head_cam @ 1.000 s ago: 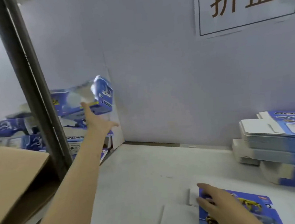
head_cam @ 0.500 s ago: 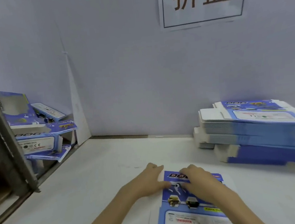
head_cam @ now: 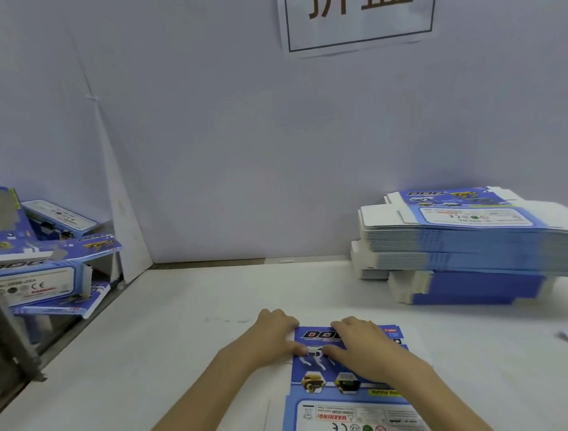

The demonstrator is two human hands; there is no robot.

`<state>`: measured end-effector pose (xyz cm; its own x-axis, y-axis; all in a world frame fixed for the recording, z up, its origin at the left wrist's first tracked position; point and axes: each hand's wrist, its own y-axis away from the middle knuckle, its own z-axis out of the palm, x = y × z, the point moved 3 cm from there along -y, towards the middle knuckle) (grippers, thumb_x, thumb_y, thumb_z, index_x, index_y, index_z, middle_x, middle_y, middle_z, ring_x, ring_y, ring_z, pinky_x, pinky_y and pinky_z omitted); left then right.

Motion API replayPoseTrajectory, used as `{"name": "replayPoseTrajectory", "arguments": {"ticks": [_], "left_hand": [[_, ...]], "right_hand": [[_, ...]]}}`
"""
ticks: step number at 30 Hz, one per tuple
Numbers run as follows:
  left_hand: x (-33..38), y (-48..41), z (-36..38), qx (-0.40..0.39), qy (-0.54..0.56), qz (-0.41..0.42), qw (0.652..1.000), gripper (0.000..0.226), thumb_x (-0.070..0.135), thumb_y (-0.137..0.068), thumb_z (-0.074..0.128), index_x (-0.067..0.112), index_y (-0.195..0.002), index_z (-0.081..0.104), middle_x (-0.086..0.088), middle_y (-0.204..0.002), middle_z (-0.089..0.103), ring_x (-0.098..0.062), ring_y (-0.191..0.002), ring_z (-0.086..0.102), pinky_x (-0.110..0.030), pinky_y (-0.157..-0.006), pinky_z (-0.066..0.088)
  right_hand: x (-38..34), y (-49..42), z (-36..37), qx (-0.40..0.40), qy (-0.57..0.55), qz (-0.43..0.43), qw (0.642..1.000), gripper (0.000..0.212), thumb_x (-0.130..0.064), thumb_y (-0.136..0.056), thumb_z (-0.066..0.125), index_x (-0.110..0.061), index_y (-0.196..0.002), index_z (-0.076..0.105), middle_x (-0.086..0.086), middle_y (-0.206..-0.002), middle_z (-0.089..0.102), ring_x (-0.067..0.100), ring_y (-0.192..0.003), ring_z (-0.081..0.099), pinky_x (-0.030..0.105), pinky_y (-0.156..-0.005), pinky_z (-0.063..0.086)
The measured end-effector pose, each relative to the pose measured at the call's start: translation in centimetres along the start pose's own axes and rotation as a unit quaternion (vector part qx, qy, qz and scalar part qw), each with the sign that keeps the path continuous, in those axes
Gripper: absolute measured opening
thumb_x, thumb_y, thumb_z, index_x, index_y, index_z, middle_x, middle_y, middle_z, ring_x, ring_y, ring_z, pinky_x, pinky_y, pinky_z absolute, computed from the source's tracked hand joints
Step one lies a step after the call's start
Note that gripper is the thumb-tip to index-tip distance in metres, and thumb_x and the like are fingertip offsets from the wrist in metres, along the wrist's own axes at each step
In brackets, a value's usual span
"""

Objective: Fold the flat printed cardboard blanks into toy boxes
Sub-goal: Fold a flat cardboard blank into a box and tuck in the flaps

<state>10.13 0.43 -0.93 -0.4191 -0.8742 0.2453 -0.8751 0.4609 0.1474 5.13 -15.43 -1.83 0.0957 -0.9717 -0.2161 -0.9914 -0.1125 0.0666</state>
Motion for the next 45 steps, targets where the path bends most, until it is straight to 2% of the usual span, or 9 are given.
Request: {"name": "replayPoseTrajectory", "arguments": {"ticks": [5,10,18,22,26,30,33,37,45], "left_hand": [[0.4,-0.5,-0.5,-0.015,-0.073,-0.010,0.997,0.060,0.053,-0.088,0.059,0.019,-0.136,0.046,-0.008,-0.131,0.048,-0.023,-0.128,0.032,-0.034,-0.097,0.037],[0.8,-0.7,-1.1,-0.015,-0.092,0.003,0.996,0.062,0.053,-0.085,0.064,0.023,-0.136,0.047,-0.008,-0.129,0.044,-0.023,-0.127,0.028,-0.034,-0.097,0.035],[1.6,2.6,-7.1,0.192,0.055,0.098,0.975,0.051,0.046,-0.076,0.075,0.028,-0.120,0.059,0.010,-0.113,0.055,-0.008,-0.108,0.049,-0.023,-0.087,0.040],[3.4,6.2,-11.8,0.515,-0.012,0.130,0.847,0.050,0.029,-0.080,0.076,0.013,-0.125,0.061,-0.011,-0.114,0.063,-0.029,-0.109,0.053,-0.050,-0.097,0.041],[3.7,9.3,-12.0,0.712,0.156,0.028,0.684,0.053,0.021,-0.092,0.061,0.008,-0.139,0.042,-0.018,-0.136,0.042,-0.024,-0.129,0.032,-0.050,-0.111,0.028],[5.6,8.1,-10.7,0.493,0.442,0.048,0.748,0.063,0.050,-0.092,0.045,0.025,-0.148,0.029,0.018,-0.138,0.038,0.015,-0.119,0.039,-0.003,-0.094,0.035],[7.2,7.4,-10.1,0.381,0.550,0.119,0.734,0.054,0.054,-0.086,0.036,0.034,-0.135,0.043,0.018,-0.127,0.059,0.002,-0.115,0.056,-0.007,-0.072,0.047],[8.3,7.1,-9.5,0.363,0.580,0.160,0.712,0.034,0.048,-0.084,0.038,0.039,-0.114,0.051,0.024,-0.099,0.066,0.007,-0.093,0.063,-0.010,-0.059,0.050],[7.6,7.4,-9.6,0.415,0.550,0.150,0.709,0.045,0.047,-0.086,0.043,0.030,-0.127,0.049,0.021,-0.103,0.065,0.002,-0.096,0.063,-0.013,-0.061,0.052]], "right_hand": [[0.0,0.1,-0.3,0.028,-0.051,-0.010,0.998,0.038,-0.048,-0.094,0.052,-0.023,-0.122,0.046,-0.001,-0.126,0.055,0.018,-0.109,0.052,0.029,-0.092,0.042],[-0.2,0.0,-0.6,0.044,-0.067,-0.024,0.997,0.053,-0.043,-0.093,0.057,-0.022,-0.138,0.041,0.000,-0.135,0.049,0.018,-0.119,0.049,0.030,-0.097,0.042],[1.2,1.7,-6.8,0.170,-0.112,-0.039,0.978,0.038,-0.057,-0.081,0.065,-0.031,-0.108,0.057,-0.010,-0.104,0.063,0.010,-0.088,0.057,0.024,-0.071,0.047],[1.7,3.9,-11.0,0.339,-0.253,-0.043,0.905,0.023,-0.045,-0.083,0.069,-0.028,-0.098,0.062,-0.015,-0.086,0.063,0.008,-0.078,0.060,0.023,-0.060,0.045],[2.9,6.2,-13.7,0.435,-0.550,-0.036,0.712,0.010,-0.028,-0.087,0.070,-0.022,-0.093,0.064,-0.006,-0.082,0.073,0.008,-0.065,0.069,0.023,-0.047,0.052],[3.5,7.7,-14.8,0.495,-0.614,-0.014,0.614,0.013,-0.034,-0.087,0.067,-0.024,-0.094,0.063,-0.007,-0.079,0.072,0.006,-0.065,0.069,0.021,-0.047,0.052],[3.0,8.1,-14.8,0.524,-0.610,-0.016,0.594,0.011,-0.029,-0.087,0.068,-0.025,-0.094,0.061,-0.006,-0.079,0.070,0.003,-0.063,0.068,0.018,-0.046,0.050],[1.8,7.6,-14.2,0.492,-0.607,-0.035,0.623,0.008,-0.026,-0.092,0.061,-0.023,-0.100,0.061,-0.003,-0.093,0.072,0.014,-0.079,0.071,0.025,-0.052,0.056],[-0.4,6.8,-12.9,0.469,-0.564,-0.030,0.678,0.034,-0.035,-0.089,0.061,-0.024,-0.121,0.055,-0.008,-0.105,0.068,0.010,-0.091,0.070,0.030,-0.066,0.059]]}}
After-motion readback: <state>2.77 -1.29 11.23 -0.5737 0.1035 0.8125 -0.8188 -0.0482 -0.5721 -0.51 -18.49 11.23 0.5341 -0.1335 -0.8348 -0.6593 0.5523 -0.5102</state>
